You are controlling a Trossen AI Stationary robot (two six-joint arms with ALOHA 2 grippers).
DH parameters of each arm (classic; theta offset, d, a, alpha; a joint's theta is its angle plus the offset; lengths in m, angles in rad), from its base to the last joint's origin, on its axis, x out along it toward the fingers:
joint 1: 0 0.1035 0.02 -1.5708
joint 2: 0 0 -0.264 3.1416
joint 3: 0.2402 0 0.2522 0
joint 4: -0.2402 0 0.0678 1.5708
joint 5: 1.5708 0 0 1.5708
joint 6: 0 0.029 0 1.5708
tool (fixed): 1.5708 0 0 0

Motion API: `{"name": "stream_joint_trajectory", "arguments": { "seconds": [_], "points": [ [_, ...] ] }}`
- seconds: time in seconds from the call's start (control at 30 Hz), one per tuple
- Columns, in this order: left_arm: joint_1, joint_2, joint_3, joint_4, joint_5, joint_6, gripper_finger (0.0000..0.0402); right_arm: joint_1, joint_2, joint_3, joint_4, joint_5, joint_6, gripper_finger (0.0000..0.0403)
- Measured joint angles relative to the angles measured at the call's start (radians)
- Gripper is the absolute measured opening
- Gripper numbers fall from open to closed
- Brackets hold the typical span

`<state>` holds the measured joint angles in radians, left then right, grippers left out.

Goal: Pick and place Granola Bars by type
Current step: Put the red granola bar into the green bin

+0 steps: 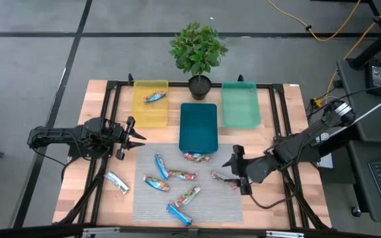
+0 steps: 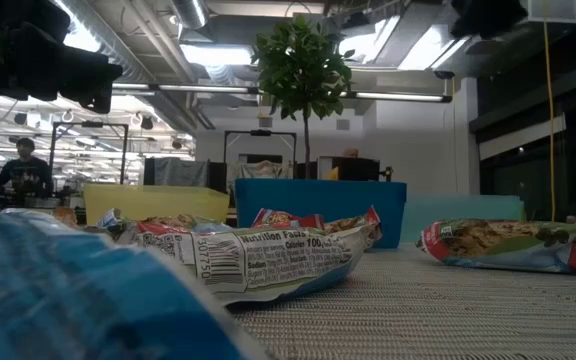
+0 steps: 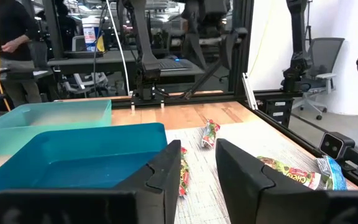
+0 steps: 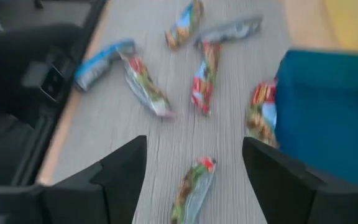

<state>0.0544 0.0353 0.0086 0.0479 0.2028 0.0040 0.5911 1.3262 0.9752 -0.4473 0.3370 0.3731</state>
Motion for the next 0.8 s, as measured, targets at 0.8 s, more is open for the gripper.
{"name": "stream_joint_trajectory", "arguments": {
  "seconds": [0.8],
  "points": [
    [0.0, 0.0, 0.0, 0.0, 0.0, 0.0, 0.0099, -0.032, 0.278, 0.004, -0.091, -0.027, 0.255, 0.0266]
  ]
}}
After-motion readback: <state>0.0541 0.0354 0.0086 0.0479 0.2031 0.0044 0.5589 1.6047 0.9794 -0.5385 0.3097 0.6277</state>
